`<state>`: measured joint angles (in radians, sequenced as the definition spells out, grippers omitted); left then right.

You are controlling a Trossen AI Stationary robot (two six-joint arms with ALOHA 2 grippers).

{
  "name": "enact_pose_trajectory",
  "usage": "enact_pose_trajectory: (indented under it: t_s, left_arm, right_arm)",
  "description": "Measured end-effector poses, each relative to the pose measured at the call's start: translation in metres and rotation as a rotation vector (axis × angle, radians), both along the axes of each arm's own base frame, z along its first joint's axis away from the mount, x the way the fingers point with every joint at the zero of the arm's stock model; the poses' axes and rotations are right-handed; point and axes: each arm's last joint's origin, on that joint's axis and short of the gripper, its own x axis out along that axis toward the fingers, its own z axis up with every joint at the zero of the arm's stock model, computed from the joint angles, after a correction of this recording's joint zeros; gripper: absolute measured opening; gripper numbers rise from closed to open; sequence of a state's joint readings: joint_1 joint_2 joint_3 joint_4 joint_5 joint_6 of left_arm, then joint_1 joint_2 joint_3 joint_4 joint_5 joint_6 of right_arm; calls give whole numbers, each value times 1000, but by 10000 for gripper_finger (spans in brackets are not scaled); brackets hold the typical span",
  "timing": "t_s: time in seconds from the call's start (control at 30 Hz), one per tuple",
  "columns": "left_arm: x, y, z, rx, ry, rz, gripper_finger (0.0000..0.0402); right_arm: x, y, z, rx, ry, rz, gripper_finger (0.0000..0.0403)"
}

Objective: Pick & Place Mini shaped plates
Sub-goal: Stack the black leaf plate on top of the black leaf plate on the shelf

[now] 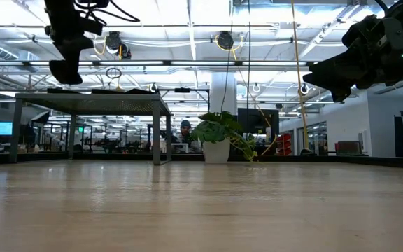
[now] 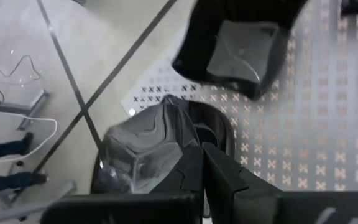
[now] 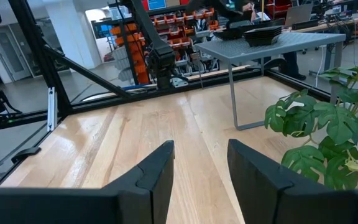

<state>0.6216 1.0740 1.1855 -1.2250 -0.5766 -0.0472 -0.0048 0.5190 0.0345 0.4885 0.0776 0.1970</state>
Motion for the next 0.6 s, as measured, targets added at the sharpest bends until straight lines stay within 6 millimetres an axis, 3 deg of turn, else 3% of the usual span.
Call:
enact_pose_trajectory:
  t_s: [0.6]
  left_arm:
    - [3,-4,-22,-53,181,-166,19]
  right_arm:
    - [0,0,0,0,0,0,141]
